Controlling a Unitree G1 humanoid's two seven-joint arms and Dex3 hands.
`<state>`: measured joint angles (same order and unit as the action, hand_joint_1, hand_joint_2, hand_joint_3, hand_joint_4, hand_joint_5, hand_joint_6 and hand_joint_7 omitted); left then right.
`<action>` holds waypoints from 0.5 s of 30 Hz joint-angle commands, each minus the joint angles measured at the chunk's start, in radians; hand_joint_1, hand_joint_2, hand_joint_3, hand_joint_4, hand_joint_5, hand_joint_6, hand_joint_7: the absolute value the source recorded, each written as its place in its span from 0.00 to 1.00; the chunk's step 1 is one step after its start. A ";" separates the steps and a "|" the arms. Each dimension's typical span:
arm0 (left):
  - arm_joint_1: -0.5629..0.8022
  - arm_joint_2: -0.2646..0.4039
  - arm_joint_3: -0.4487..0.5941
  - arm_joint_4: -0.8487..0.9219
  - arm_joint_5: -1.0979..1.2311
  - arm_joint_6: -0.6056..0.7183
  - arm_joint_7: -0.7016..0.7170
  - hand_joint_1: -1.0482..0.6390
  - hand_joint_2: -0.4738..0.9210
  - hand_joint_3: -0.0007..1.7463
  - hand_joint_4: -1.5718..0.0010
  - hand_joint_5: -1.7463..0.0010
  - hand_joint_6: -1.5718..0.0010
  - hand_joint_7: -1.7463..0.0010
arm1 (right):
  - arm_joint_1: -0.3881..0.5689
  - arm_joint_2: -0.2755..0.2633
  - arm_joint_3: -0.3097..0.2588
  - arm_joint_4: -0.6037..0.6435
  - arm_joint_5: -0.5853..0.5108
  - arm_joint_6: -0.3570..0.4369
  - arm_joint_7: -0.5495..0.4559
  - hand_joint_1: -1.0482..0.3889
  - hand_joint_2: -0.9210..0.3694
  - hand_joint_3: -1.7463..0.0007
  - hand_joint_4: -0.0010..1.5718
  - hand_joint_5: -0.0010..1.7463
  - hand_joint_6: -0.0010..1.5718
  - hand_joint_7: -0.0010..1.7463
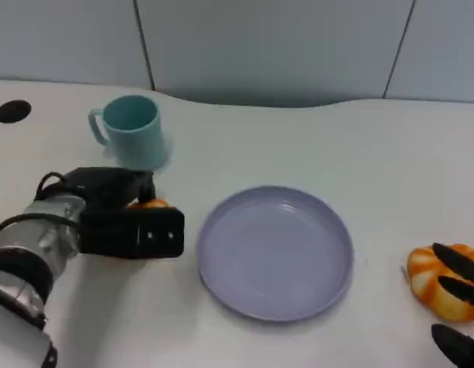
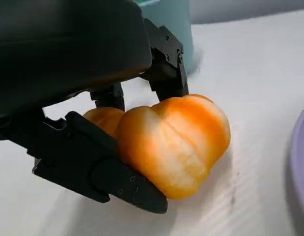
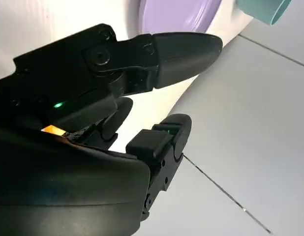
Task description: Grasp the bread from the table and place it into the plate.
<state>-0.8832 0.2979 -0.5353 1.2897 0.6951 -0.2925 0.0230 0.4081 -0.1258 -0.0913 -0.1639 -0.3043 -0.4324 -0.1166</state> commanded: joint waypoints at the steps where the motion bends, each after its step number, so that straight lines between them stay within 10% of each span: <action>1: 0.040 0.072 0.090 -0.047 -0.102 -0.094 -0.032 0.48 0.97 0.07 0.53 0.00 0.63 0.03 | -0.010 -0.011 -0.012 0.017 0.019 -0.007 -0.003 0.49 0.00 0.79 0.52 0.00 0.40 0.00; 15: 0.130 0.173 0.226 -0.231 -0.264 -0.333 -0.139 0.46 0.99 0.05 0.53 0.00 0.67 0.00 | -0.045 -0.012 -0.011 0.056 0.014 -0.025 -0.010 0.50 0.00 0.79 0.53 0.01 0.40 0.00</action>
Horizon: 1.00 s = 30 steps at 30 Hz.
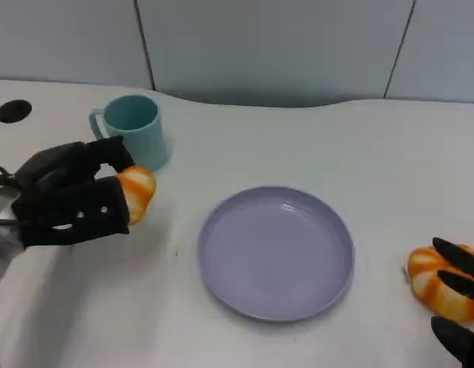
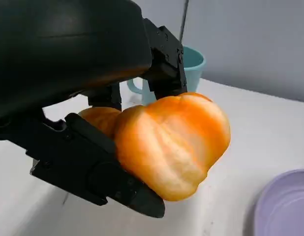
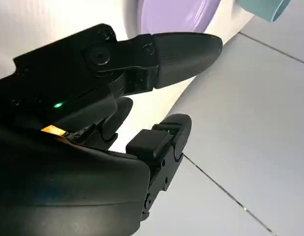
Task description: Grasp the bread from the table and place it into the plate.
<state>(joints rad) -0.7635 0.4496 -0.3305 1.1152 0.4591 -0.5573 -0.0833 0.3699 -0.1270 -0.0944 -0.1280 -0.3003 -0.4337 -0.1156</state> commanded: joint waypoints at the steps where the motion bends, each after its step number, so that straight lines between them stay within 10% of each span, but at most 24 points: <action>1: 0.009 0.017 0.022 -0.076 -0.034 -0.087 -0.049 0.46 0.99 0.05 0.53 0.00 0.67 0.00 | -0.007 -0.009 -0.008 0.022 0.011 -0.022 -0.011 0.50 0.00 0.79 0.53 0.01 0.40 0.00; 30: -0.285 -0.342 -0.174 0.031 0.116 -0.156 -0.142 0.54 0.97 0.07 0.50 0.00 0.64 0.00 | 0.029 -0.002 0.001 -0.015 0.018 0.013 0.007 0.48 0.00 0.80 0.53 0.00 0.41 0.00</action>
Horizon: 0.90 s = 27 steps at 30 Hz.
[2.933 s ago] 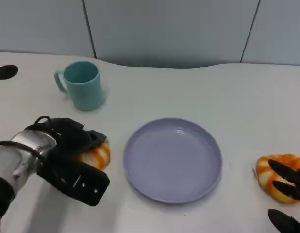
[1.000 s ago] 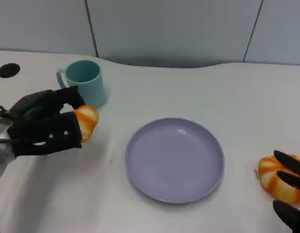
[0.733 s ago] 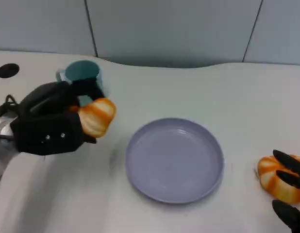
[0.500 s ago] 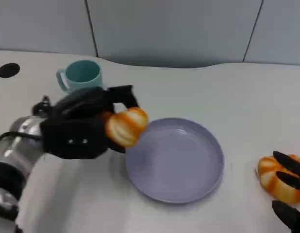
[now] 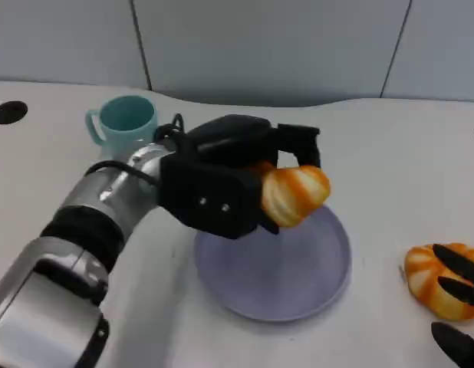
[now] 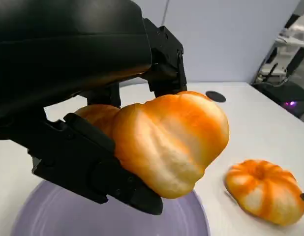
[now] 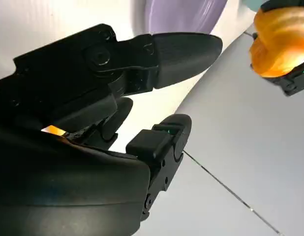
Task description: Grasp the bread from the table and place it into the plate.
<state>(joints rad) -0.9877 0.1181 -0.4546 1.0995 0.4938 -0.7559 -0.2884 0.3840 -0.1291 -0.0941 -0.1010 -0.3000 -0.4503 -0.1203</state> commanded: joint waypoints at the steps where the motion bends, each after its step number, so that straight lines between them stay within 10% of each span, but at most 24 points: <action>1: -0.068 -0.016 -0.060 0.061 0.100 0.048 0.082 0.54 0.97 0.07 0.51 0.00 0.63 0.00 | 0.017 0.004 0.003 -0.048 0.018 0.037 0.013 0.48 0.00 0.81 0.53 0.00 0.41 0.00; 10: -0.120 -0.021 -0.163 0.140 0.238 0.057 0.219 0.52 0.95 0.05 0.51 0.00 0.65 0.00 | 0.026 0.008 0.016 -0.062 0.026 0.040 0.019 0.49 0.00 0.80 0.52 0.00 0.40 0.00; 18: -0.155 -0.010 -0.202 0.167 0.276 0.051 0.162 0.41 0.97 0.02 0.74 0.03 0.79 0.06 | 0.032 0.010 0.024 -0.077 0.025 0.048 0.014 0.49 0.00 0.80 0.51 0.00 0.40 0.00; 21: -0.159 -0.001 -0.207 0.167 0.279 0.039 0.127 0.37 0.95 0.00 0.78 0.19 0.77 0.25 | 0.040 0.015 0.027 -0.098 0.017 0.068 0.013 0.48 0.00 0.80 0.52 0.00 0.40 0.00; 24: -0.166 0.008 -0.203 0.173 0.266 0.013 0.056 0.35 0.96 0.00 0.75 0.65 0.66 0.76 | 0.041 0.013 0.027 -0.103 0.015 0.071 0.013 0.48 0.00 0.80 0.51 0.00 0.40 0.00; 27: -0.171 0.011 -0.191 0.174 0.251 0.010 -0.002 0.33 0.96 0.00 0.75 0.85 0.65 0.96 | 0.042 0.013 0.027 -0.106 0.015 0.073 0.012 0.48 0.00 0.80 0.52 0.00 0.39 0.00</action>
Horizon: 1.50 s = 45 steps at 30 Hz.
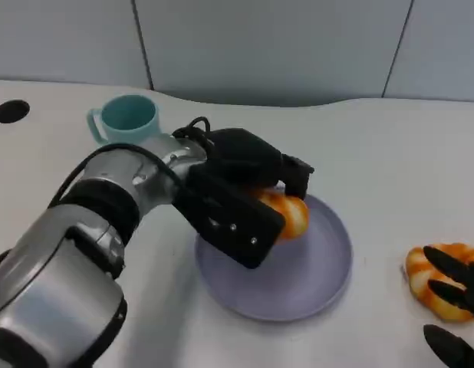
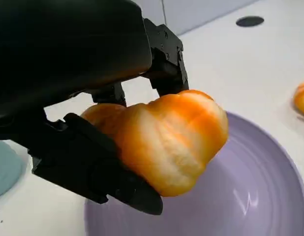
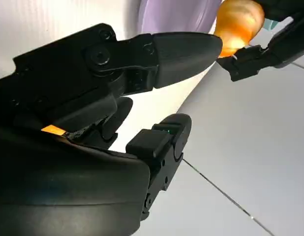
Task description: Grasp the bread from the table and place it into the plate.
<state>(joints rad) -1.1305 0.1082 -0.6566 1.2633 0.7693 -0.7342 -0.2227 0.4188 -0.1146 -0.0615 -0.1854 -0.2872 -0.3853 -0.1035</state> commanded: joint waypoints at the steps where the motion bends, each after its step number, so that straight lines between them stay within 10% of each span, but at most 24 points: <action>1: -0.033 0.021 0.017 0.012 -0.032 -0.008 -0.100 0.33 0.96 0.00 0.75 0.86 0.65 0.98 | 0.007 -0.002 -0.006 -0.020 0.002 0.005 -0.005 0.48 0.00 0.80 0.52 0.00 0.39 0.00; 14: -0.064 0.046 0.082 -0.001 -0.135 0.007 -0.331 0.25 0.96 0.00 0.92 0.97 0.82 1.00 | 0.005 -0.012 -0.016 -0.009 0.009 -0.007 -0.007 0.49 0.00 0.79 0.53 0.01 0.39 0.00; 32: 0.334 0.198 0.573 -0.274 -0.792 -0.056 -0.609 0.33 1.00 0.03 0.76 0.90 0.76 0.97 | -0.024 -0.030 -0.031 0.066 0.004 -0.068 -0.017 0.49 0.00 0.79 0.53 0.00 0.40 0.00; 44: 0.756 0.233 0.668 -0.643 -0.825 0.276 -0.428 0.30 1.00 0.03 0.76 0.20 0.48 0.92 | -0.049 -0.014 -0.018 0.094 -0.015 -0.051 -0.029 0.48 0.00 0.80 0.51 0.00 0.41 0.00; 45: 0.791 0.234 0.678 -0.681 -0.846 0.347 -0.429 0.32 1.00 0.02 0.75 0.16 0.53 0.74 | -0.053 -0.015 -0.020 0.106 -0.016 -0.059 -0.033 0.48 0.00 0.80 0.52 0.00 0.41 0.01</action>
<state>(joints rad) -0.4067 0.3172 -0.0087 0.6618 -0.0276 -0.5095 -0.6652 0.3758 -0.1230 -0.0752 -0.1073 -0.3035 -0.4310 -0.1175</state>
